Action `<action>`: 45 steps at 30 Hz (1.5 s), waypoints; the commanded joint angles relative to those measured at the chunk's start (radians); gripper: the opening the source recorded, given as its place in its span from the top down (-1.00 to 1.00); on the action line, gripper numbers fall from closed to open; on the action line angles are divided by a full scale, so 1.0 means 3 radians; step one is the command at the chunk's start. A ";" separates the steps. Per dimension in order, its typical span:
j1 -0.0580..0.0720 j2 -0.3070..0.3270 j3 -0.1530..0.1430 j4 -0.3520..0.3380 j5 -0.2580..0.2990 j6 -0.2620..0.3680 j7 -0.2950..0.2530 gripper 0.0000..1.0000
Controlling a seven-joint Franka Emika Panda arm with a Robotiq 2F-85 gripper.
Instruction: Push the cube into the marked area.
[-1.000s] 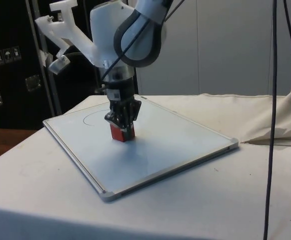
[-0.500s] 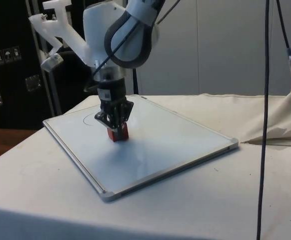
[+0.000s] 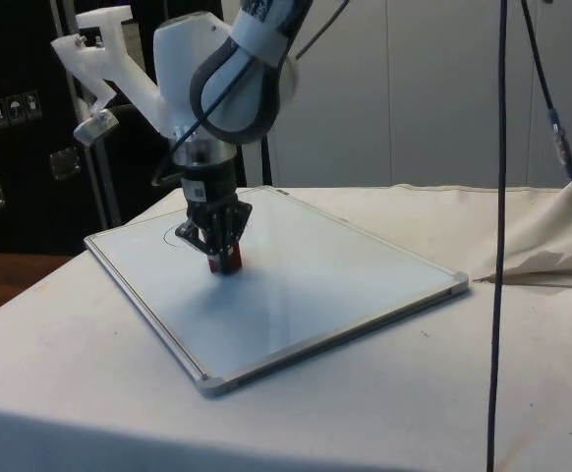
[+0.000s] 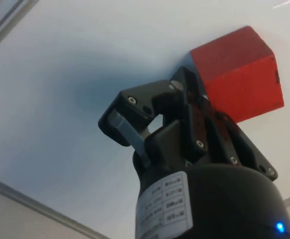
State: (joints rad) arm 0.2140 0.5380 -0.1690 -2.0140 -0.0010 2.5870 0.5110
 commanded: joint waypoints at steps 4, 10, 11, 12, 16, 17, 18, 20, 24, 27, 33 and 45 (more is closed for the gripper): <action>0.0010 0.0013 -0.0063 0.0020 -0.0027 -0.0013 0.0030 1.00; 0.0020 0.0033 -0.0143 0.0063 -0.0060 -0.0043 0.0060 1.00; 0.0020 0.0033 -0.0153 0.0080 -0.0063 -0.0057 0.0060 1.00; 0.0020 0.0037 -0.0163 0.0097 -0.0067 -0.0073 0.0063 1.00; 0.0017 0.0053 -0.0183 0.0153 -0.0070 -0.0117 0.0063 1.00; 0.0013 0.0070 -0.0197 0.0200 -0.0073 -0.0147 0.0067 1.00; 0.0013 0.0070 -0.0197 0.0200 -0.0073 -0.0147 0.0067 1.00; 0.0010 0.0103 -0.0217 0.0277 -0.0073 -0.0187 0.0063 1.00; 0.0010 0.0143 -0.0240 0.0357 -0.0070 -0.0230 0.0060 1.00; 0.0007 0.0200 -0.0270 0.0460 -0.0067 -0.0280 0.0063 1.00; 0.0013 0.0267 -0.0313 0.0577 -0.0070 -0.0343 0.0080 1.00; 0.0020 0.0377 -0.0437 0.0753 -0.0170 -0.0463 0.0170 1.00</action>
State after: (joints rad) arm 0.2150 0.6460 -0.2920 -1.7940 -0.0460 2.4540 0.5540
